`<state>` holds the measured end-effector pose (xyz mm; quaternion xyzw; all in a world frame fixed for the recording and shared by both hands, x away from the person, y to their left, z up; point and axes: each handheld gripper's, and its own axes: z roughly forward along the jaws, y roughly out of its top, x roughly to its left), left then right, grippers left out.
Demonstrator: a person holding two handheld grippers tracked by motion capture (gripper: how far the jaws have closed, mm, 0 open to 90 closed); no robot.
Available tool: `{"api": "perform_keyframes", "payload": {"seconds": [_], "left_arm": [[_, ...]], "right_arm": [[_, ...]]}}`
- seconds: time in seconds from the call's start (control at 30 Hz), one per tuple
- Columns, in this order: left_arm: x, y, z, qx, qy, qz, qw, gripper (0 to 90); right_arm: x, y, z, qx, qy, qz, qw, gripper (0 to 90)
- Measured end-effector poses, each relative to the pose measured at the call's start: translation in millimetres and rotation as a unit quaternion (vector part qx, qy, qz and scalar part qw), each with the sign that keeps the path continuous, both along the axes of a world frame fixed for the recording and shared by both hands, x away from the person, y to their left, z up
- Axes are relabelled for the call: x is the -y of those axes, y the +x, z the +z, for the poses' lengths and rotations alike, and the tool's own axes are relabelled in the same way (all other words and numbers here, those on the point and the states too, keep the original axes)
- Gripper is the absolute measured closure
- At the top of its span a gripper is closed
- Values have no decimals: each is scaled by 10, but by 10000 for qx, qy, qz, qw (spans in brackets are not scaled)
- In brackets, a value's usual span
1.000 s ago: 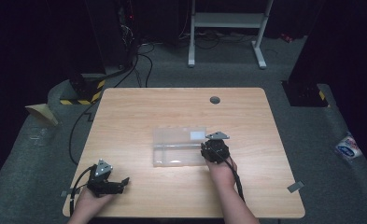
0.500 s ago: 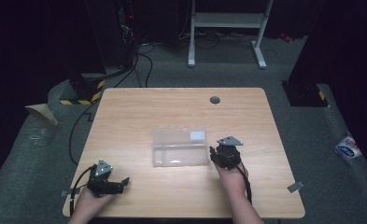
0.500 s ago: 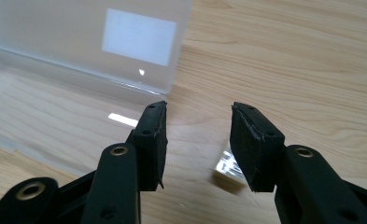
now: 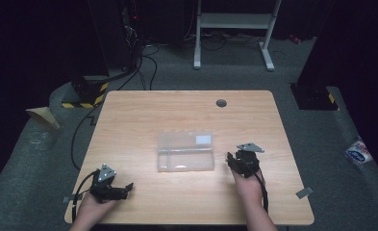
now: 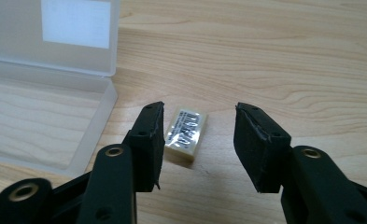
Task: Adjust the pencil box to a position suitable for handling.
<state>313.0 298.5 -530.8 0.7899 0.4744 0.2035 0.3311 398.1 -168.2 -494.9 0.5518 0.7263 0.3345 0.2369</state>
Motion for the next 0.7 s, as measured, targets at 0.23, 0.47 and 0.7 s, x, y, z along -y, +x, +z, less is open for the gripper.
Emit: {"api": "perform_keyframes", "payload": {"seconds": [0.23, 0.47, 0.7], "left_arm": [[2, -6, -1, -3, -21, 13, 10000, 41], [-1, -4, -1, 2, -9, 1, 10000, 41], [0, -5, -1, -4, -19, 1, 10000, 41]], "right_arm": [[-75, 36, -35, -34, 63, -86, 9999, 478], [-141, 89, -94, -166, -111, -69, 9998, 526], [-151, 85, -165, -294, -122, -21, 9995, 575]]}}
